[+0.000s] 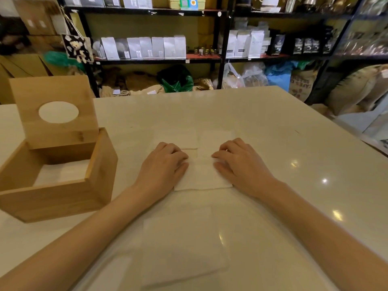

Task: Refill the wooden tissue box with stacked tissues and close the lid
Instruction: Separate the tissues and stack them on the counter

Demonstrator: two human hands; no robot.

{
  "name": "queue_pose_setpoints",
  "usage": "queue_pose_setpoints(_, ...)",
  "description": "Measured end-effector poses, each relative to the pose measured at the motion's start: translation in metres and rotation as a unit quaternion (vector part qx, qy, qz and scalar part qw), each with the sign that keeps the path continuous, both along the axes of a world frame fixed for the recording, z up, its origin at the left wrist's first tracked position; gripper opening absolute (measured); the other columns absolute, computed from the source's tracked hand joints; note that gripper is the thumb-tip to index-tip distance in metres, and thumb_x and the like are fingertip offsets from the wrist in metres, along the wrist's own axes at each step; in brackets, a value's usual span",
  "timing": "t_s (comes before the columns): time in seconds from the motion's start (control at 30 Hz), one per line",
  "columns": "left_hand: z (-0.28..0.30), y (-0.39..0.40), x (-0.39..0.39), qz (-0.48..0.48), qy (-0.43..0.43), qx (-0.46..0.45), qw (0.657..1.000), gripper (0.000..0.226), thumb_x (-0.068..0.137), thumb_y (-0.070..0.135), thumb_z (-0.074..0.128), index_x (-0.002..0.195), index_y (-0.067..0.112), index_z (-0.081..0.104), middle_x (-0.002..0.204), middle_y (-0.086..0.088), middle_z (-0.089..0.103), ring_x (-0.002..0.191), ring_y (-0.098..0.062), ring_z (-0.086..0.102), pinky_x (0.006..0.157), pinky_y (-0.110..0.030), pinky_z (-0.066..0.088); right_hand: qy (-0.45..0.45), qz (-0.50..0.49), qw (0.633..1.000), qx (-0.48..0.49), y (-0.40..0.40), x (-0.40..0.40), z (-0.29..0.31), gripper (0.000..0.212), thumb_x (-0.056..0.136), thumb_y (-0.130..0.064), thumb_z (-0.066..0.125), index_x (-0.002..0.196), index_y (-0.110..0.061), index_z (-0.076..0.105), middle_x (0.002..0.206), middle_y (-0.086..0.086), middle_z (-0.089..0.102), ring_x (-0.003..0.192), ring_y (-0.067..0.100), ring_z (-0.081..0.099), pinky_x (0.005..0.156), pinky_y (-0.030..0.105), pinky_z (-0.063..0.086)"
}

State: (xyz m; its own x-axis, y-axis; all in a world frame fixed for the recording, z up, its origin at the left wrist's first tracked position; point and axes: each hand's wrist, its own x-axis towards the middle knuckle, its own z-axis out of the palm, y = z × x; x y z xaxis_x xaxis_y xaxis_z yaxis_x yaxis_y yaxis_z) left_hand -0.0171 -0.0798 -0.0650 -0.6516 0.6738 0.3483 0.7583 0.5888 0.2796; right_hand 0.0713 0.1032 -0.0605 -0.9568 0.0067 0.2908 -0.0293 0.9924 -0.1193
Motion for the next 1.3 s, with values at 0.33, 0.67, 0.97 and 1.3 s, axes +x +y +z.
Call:
queue_pose_setpoints(0.33, 0.009, -0.002, 0.006, -0.004, -0.043, 0.071, 0.997, 0.006, 0.084, 0.015, 0.056, 0.09, 0.013, 0.06, 0.087, -0.003, 0.066, 0.084, -0.023, 0.058, 0.071, -0.039, 0.048, 0.034, 0.012, 0.997, -0.063, -0.009, 0.004, 0.009, 0.011, 0.081, -0.011, 0.059, 0.092, -0.011, 0.06, 0.093, 0.005, 0.064, 0.093, 0.028, 0.053, 0.077, 0.033, 0.037)
queue_pose_setpoints(0.67, 0.04, -0.026, 0.022, 0.002, -0.111, 0.155, 0.982, 0.014, 0.08, 0.011, 0.064, 0.093, 0.016, 0.068, 0.079, 0.015, 0.062, 0.072, 0.012, 0.055, 0.065, -0.001, 0.038, 0.013, 0.022, 0.953, -0.301, -0.02, 0.015, 0.04, 0.005, 0.081, -0.02, 0.065, 0.08, -0.024, 0.062, 0.077, -0.013, 0.063, 0.073, -0.003, 0.055, 0.068, 0.005, 0.039)
queue_pose_setpoints(0.97, 0.091, -0.068, 0.057, 0.008, -0.251, 0.208, 0.945, 0.01, 0.074, 0.022, 0.068, 0.083, 0.024, 0.07, 0.077, 0.012, 0.072, 0.075, -0.004, 0.068, 0.072, -0.02, 0.057, 0.012, 0.086, 0.91, -0.406, -0.039, 0.036, 0.084, 0.004, 0.074, -0.022, 0.072, 0.073, -0.021, 0.068, 0.072, -0.006, 0.07, 0.072, 0.019, 0.066, 0.072, 0.029, 0.052)
queue_pose_setpoints(1.3, 0.079, -0.097, 0.081, 0.027, -0.441, 0.161, 0.883, 0.012, 0.069, 0.026, 0.068, 0.075, 0.017, 0.074, 0.069, -0.002, 0.076, 0.057, -0.011, 0.068, 0.053, -0.015, 0.054, -0.188, 0.072, 0.82, -0.536, -0.055, 0.058, 0.067, 0.004, 0.076, -0.01, 0.069, 0.078, -0.01, 0.072, 0.064, 0.002, 0.071, 0.061, 0.013, 0.066, 0.053, 0.021, 0.054)
